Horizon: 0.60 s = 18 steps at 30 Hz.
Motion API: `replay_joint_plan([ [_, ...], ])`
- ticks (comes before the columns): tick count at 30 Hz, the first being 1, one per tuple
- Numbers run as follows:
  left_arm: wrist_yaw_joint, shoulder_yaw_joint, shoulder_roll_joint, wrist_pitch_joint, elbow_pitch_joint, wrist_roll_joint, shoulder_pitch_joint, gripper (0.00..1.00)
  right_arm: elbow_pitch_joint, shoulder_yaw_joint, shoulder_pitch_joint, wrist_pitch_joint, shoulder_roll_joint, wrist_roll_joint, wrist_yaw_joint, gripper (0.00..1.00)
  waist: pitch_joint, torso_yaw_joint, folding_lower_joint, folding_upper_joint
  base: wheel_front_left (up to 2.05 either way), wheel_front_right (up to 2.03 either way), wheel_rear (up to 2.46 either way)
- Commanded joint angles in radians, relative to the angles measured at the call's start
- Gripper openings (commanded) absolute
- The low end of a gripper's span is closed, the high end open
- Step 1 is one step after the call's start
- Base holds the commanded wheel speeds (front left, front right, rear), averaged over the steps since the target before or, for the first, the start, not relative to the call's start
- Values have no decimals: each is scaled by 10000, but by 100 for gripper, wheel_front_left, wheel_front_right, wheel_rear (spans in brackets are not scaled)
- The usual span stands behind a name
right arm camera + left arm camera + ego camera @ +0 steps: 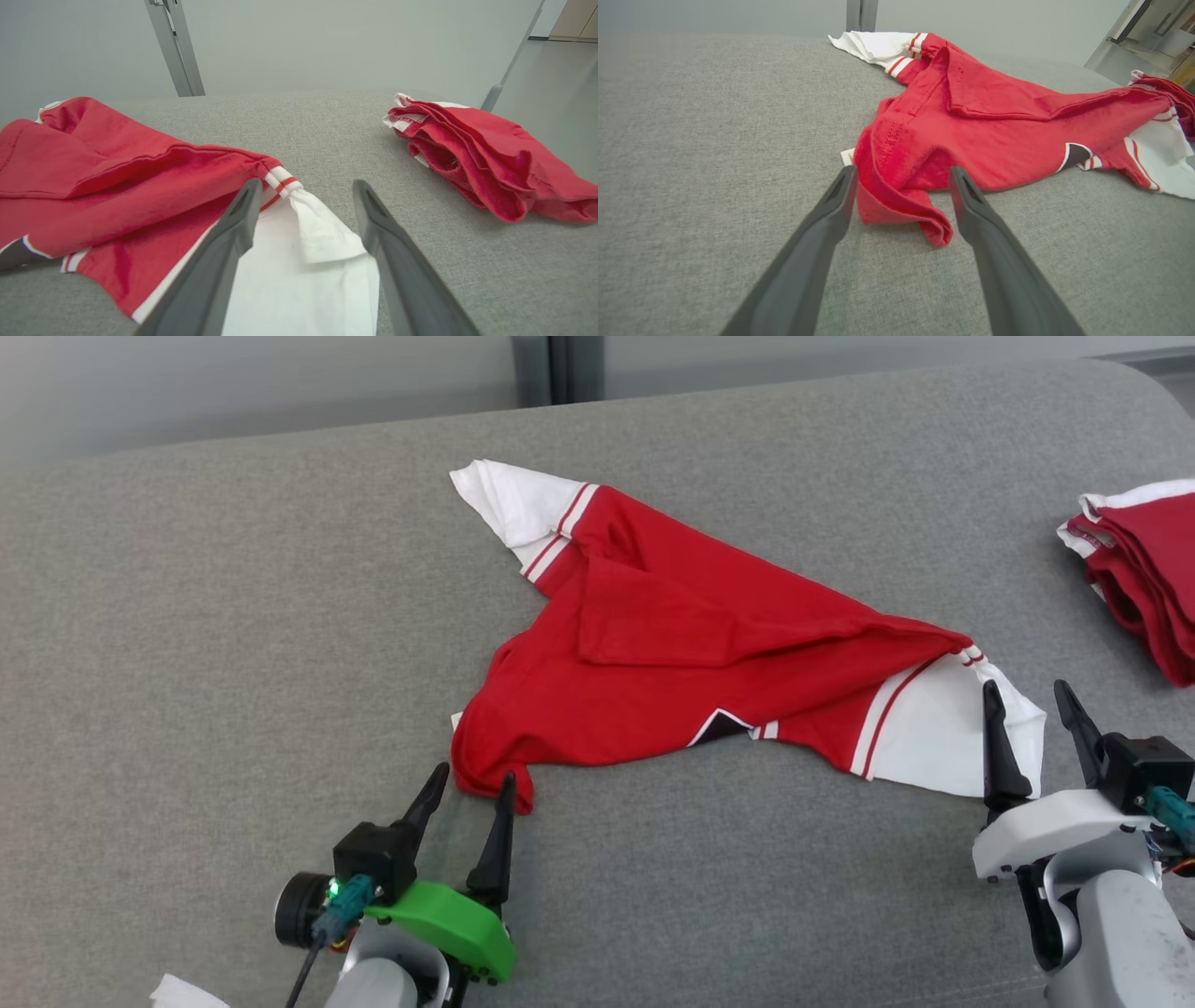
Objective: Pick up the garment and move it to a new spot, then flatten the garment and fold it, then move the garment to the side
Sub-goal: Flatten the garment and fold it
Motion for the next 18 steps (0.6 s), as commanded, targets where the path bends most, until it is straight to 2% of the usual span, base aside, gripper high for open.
replay_joint_plan([
  [1,126,-16,39,-5,191,-98,-265,100,-24,41,-146,-2,-17,89,-15,100,236,-228,0,0,0,0,0],
  [5,509,28,41,-5,724,-236,-604,100,-25,185,-205,-2,-2,90,-15,100,360,-372,0,0,0,0,0],
  [8,479,-106,41,-5,1157,-389,-785,100,-6,239,-252,-2,0,99,-15,100,392,-421,0,0,0,0,0],
  [9,443,-153,41,-5,1316,-436,-840,39,9,249,-253,-2,1,99,-15,100,388,-428,0,0,0,0,0],
  [10,401,-204,41,-5,1452,-527,-917,0,27,254,-253,-2,0,103,-15,100,378,-430,0,0,0,0,0],
  [13,301,-147,41,-5,1479,-593,-1087,0,65,242,-226,-2,2,121,-16,100,294,-399,0,0,0,0,0],
  [18,138,187,41,-3,-44,-59,-1015,0,118,113,11,-2,2,211,-16,100,4,-166,0,0,0,0,0],
])
